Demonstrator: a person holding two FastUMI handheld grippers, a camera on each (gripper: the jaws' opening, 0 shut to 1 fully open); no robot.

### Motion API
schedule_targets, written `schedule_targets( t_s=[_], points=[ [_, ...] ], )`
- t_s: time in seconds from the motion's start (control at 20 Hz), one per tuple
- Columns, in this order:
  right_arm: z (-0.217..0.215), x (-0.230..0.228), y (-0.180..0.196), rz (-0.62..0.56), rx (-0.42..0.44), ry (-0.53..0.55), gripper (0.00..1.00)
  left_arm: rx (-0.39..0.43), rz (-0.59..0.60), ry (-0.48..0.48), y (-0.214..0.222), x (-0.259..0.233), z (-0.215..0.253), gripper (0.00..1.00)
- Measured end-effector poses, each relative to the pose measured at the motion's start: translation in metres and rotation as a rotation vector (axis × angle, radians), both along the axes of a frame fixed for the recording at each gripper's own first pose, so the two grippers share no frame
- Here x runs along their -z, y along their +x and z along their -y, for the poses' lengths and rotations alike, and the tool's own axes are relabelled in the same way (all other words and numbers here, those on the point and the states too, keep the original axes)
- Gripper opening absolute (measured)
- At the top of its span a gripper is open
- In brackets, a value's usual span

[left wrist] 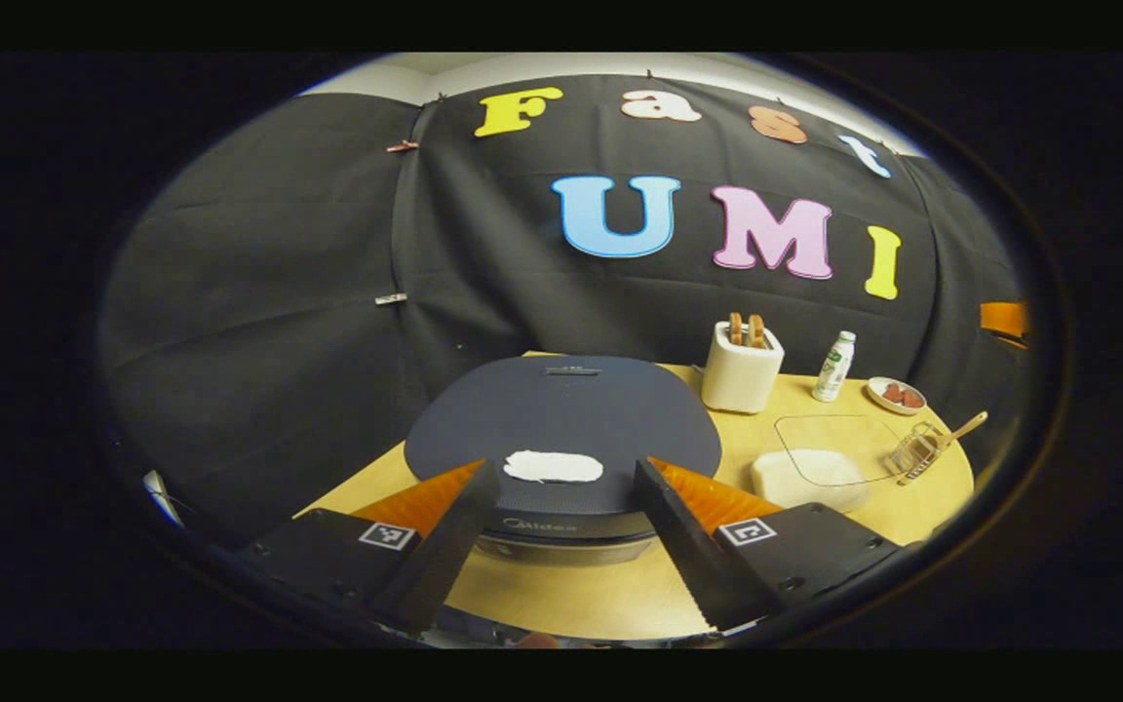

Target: Close the left gripper, press the button to open the rice cooker; take a wooden spoon from the chopstick holder with the right hand, scoop a spoonful of rice and pour it into the rice cooker, then put the wooden spoon back into the chopstick holder.

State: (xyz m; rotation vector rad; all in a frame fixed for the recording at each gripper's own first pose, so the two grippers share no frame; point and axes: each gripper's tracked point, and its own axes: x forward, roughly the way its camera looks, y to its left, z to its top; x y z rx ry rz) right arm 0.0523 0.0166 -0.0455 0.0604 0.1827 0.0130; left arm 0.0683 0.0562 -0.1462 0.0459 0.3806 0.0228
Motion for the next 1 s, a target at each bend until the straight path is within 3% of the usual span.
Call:
schedule_targets(
  t_s=[1.0],
  points=[
    [0.005,0.006,-0.002,-0.016,0.024,0.001,0.59,0.006,0.035,-0.006,-0.002,0.01,-0.001,0.98]
  ],
)
